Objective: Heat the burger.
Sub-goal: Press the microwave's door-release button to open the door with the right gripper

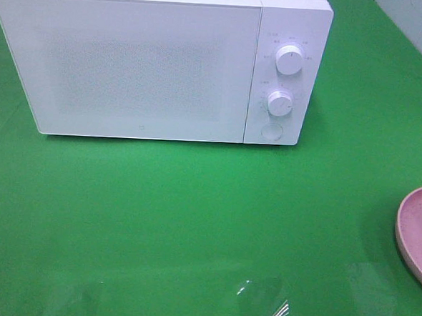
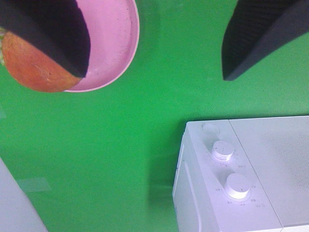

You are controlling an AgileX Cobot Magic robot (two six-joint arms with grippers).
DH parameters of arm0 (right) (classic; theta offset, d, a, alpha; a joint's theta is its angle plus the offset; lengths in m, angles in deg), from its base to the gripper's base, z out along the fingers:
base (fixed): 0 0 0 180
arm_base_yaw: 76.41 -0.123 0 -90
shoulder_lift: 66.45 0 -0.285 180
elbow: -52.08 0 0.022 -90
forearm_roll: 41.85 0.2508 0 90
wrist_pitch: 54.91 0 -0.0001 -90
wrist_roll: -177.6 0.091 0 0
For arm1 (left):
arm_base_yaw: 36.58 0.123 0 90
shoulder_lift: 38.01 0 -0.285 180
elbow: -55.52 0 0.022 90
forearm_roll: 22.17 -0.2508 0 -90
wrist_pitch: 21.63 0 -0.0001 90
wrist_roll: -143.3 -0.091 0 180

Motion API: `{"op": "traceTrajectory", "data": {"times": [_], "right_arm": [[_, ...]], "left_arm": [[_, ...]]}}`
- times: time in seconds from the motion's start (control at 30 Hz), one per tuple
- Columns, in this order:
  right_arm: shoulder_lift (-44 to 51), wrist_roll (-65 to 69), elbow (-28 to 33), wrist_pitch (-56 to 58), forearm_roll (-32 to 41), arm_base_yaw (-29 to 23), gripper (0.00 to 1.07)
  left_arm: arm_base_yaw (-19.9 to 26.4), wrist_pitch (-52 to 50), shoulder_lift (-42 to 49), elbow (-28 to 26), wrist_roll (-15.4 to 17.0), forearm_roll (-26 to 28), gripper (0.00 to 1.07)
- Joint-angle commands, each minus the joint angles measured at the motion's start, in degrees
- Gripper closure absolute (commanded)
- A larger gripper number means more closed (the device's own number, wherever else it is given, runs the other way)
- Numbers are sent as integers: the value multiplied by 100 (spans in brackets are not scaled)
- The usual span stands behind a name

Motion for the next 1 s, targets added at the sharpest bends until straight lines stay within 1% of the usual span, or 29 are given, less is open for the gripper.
{"op": "traceTrajectory", "data": {"times": [0.03,0.13,0.2,0.27,0.43,0.5,0.53,0.63,0.67,0.7,0.73,0.9,0.97,1.0], "right_arm": [[-344,-6,-34,-418,17,29,34],[-430,-6,-34,-476,17,29,34],[-596,-6,-34,-596,11,29,34],[-963,-6,-34,-705,11,29,34],[-1186,-6,-34,-819,11,29,34],[-1495,-6,-34,-1031,11,29,34],[-1495,-6,-34,-1031,11,29,34],[-1713,-6,-34,-1352,0,29,34],[-1851,-6,-34,-1627,-46,29,34],[-1851,-6,-34,-1627,-46,29,34],[-1977,-6,-34,-1902,-52,29,34],[-2149,-11,23,-2355,-57,29,34],[-2338,-46,424,-3312,-52,29,34],[-2338,-46,424,-3312,-52,29,34]], "left_arm": [[-11,-57,92,11,46,63,8],[-11,-57,92,11,46,63,8],[-11,-57,92,11,46,63,8],[-11,-57,92,11,46,63,8],[-11,-57,92,11,46,63,8],[-11,-57,92,11,46,63,8],[-11,-57,92,11,46,63,8],[-11,-57,92,11,46,63,8],[-11,-57,92,11,46,63,8],[-11,-57,92,11,46,63,8],[-11,-57,92,11,46,63,8],[-11,-57,92,11,46,63,8],[-11,-57,92,11,46,63,8],[-11,-57,92,11,46,63,8]]}}
